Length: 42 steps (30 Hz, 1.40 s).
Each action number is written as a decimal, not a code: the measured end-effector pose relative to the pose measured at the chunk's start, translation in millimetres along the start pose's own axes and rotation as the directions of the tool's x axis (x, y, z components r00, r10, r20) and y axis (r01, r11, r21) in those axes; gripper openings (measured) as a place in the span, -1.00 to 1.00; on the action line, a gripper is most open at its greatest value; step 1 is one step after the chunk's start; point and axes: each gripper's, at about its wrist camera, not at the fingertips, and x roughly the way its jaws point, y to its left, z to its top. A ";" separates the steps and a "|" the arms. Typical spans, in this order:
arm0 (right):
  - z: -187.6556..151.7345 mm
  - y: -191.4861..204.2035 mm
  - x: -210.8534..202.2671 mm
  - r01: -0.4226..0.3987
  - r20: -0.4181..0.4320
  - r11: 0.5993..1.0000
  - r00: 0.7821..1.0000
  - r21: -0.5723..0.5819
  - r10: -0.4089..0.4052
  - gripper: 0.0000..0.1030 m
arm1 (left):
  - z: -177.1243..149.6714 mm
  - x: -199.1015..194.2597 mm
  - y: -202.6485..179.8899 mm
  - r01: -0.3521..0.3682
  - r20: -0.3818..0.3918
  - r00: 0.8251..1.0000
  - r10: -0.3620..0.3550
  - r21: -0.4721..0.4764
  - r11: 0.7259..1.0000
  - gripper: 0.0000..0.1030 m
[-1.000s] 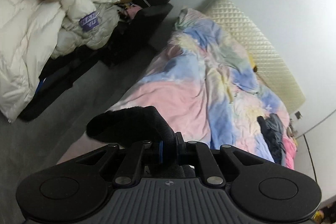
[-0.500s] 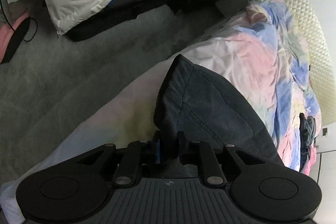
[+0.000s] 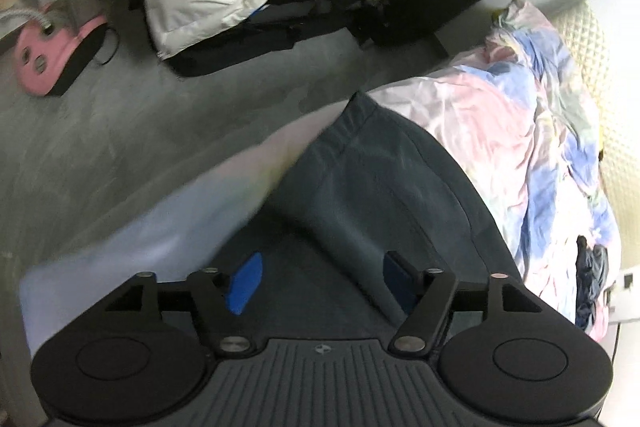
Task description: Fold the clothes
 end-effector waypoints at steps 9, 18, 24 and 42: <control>47.1 -146.4 19.7 -0.008 0.023 0.986 1.000 0.165 0.005 -0.03 | -121.4 -57.9 -21.8 -0.048 0.047 0.997 0.058 -0.192 0.980 0.56; 76.3 -264.5 67.9 -0.013 0.027 0.912 1.000 0.410 0.003 0.14 | -215.1 -129.0 -15.0 -0.086 0.101 0.985 0.141 -0.423 0.902 0.62; 78.3 -297.3 103.9 -0.058 0.035 0.866 0.998 0.497 0.047 0.14 | -237.8 -171.2 -3.3 -0.083 0.149 0.971 0.185 -0.517 0.852 0.66; 104.8 -293.0 89.6 -0.210 0.178 0.881 0.973 0.423 0.146 -0.65 | -239.9 -205.5 -28.4 -0.011 0.252 0.947 0.199 -0.594 0.804 0.66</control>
